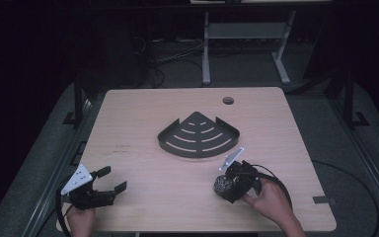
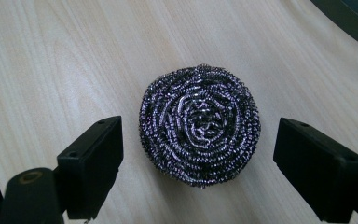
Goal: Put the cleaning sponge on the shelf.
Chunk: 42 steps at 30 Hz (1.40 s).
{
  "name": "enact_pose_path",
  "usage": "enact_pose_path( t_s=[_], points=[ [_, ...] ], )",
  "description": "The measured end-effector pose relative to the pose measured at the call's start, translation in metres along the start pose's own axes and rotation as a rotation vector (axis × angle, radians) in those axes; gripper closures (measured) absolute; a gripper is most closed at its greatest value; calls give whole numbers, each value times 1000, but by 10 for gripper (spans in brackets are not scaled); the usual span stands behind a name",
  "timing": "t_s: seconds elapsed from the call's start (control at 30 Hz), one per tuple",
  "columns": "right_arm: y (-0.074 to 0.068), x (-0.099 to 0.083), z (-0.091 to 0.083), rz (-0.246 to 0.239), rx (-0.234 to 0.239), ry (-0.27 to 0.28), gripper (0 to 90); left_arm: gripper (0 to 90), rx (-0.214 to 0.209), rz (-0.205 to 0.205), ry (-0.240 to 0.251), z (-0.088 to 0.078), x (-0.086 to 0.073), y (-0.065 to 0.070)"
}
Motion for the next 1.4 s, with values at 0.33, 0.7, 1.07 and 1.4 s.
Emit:
enact_pose_path(
  t_s=[0.33,0.7,1.07,1.4],
  points=[
    [0,5,7,-9,1,-20,158,137,0,0,1,0,0,0],
    [3,8,17,-8,8,-54,190,137,0,-1,4,0,1,0],
    [2,11,19,-26,14,-76,261,137,0,-4,10,-1,1,0],
    [2,11,17,-25,26,-77,309,137,-1,-6,12,-1,1,0]
  ],
)
Point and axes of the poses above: each handheld gripper's, and its own axes: z roughly forward along the jaws, x roughly out of its top, y roughly to its right, the point moved 2 cm from there along z, roughly forward along the jaws, and after that the axes turned 1 degree about -z, right-handed, at the moved point
